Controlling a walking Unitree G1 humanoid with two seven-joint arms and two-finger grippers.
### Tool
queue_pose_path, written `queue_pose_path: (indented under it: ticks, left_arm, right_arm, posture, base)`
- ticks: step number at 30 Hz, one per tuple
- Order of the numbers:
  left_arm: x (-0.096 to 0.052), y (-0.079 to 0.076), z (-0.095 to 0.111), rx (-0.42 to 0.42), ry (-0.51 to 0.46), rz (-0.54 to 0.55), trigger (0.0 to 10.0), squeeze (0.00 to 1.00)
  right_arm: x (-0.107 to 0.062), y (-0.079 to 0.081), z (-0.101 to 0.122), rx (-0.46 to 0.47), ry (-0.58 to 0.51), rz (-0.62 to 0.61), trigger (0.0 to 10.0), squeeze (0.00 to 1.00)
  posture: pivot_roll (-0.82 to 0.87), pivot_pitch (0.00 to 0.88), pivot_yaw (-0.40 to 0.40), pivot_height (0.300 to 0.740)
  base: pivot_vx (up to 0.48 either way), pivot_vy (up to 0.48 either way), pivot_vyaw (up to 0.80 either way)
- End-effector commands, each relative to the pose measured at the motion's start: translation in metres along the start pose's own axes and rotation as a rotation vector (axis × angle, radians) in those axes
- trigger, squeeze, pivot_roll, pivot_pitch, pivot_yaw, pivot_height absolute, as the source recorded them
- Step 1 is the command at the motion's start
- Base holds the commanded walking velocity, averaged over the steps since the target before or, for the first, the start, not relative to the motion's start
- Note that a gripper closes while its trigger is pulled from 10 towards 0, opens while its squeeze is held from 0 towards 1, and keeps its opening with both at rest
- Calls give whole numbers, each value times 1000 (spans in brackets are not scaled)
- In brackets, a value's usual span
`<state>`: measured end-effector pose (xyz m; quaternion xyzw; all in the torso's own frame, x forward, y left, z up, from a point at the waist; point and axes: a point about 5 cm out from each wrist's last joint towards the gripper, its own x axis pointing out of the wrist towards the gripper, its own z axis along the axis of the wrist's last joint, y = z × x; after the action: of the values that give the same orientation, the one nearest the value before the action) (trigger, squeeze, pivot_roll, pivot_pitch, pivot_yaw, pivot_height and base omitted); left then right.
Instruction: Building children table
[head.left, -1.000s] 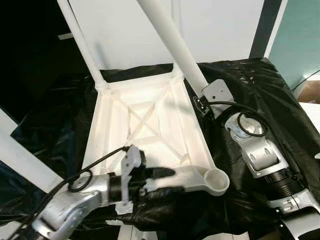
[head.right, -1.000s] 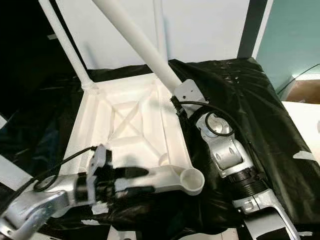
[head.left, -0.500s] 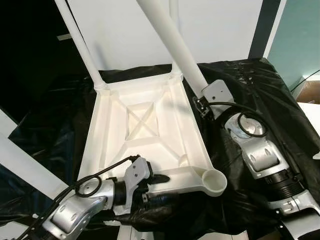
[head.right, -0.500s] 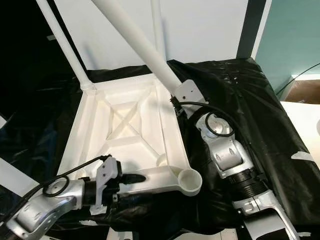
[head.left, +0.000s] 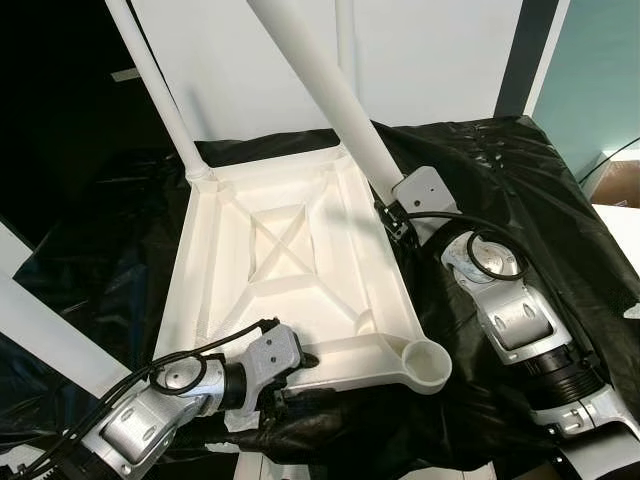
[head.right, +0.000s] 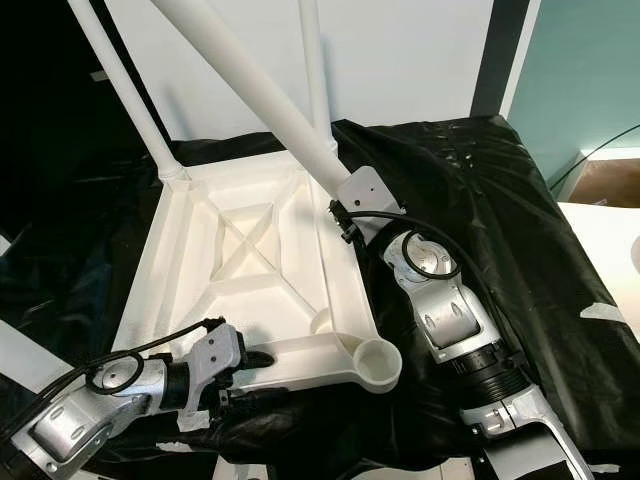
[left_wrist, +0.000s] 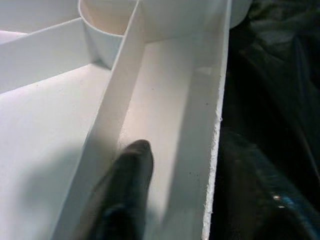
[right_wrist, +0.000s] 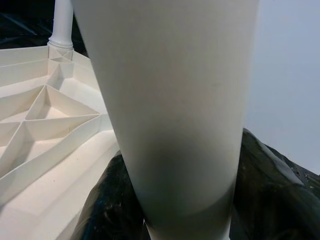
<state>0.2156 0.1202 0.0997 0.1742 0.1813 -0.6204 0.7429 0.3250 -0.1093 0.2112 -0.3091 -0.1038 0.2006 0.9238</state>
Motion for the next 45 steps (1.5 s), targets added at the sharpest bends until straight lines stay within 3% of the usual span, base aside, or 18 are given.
queue_pose_path:
  ticks: [1, 2, 12, 14, 15, 16, 20, 22, 25, 31, 38, 45]
  left_arm:
    - [-1, -9, -19, -63, 89, -106, 941, 0]
    - [1, -7, -17, -65, 67, -101, 0, 0]
    - [18, 31, -7, 23, 1, 160, 0, 0]
    - [23, 54, -2, 59, 21, 316, 7922, 0]
    - [23, 54, -2, 59, 21, 316, 7922, 0]
    - [24, 62, -1, 71, 32, 364, 10000, 0]
    - [24, 67, -1, 80, 45, 396, 10000, 0]
    - [21, 75, -6, 100, 85, 438, 10000, 0]
    - [21, 78, -7, 112, 95, 449, 10000, 0]
    - [25, 80, -7, 126, 91, 439, 10000, 0]
    - [28, 80, -8, 131, 87, 427, 10000, 0]
    - [31, 81, -8, 137, 75, 419, 10000, 0]
  right_arm:
    - [1, -2, 8, -6, -36, -3, 10000, 0]
    - [1, -2, 8, -6, -36, -4, 10000, 0]
    - [2, 0, 10, 2, -49, -4, 10000, 0]
    - [-2, 8, 11, 57, -62, 38, 10000, 0]
    - [-2, 8, 11, 57, -62, 38, 10000, 0]
    - [-5, 12, 11, 89, -73, 71, 10000, 0]
    - [-10, 17, 11, 119, -84, 110, 10000, 0]
    - [-29, 27, 11, 230, -109, 234, 10000, 0]
    - [-41, 29, 10, 298, -110, 287, 10000, 0]
    - [-57, 23, -2, 364, -57, 289, 10000, 0]
    - [-71, 21, -14, 295, 0, 307, 10000, 0]
    - [-76, 7, -22, 195, 38, 316, 10000, 0]
  posture:
    - [-53, 0, 97, 740]
    - [-53, 0, 98, 740]
    - [-56, 0, 101, 740]
    - [-58, 0, 101, 740]
    - [-58, 0, 101, 740]
    - [-58, 0, 102, 740]
    - [-58, 0, 102, 740]
    - [-72, 0, 115, 740]
    - [-77, 0, 118, 740]
    - [-89, 0, 123, 740]
    - [-101, 0, 128, 740]
    - [-102, 0, 127, 740]
  base:
    - [0, 0, 0]
    - [0, 0, 0]
    - [0, 0, 0]
    - [0, 0, 0]
    - [0, 0, 0]
    - [0, 0, 0]
    - [0, 0, 0]
    - [0, 0, 0]
    - [0, 0, 0]
    - [0, 0, 0]
    - [0, 0, 0]
    - [0, 0, 0]
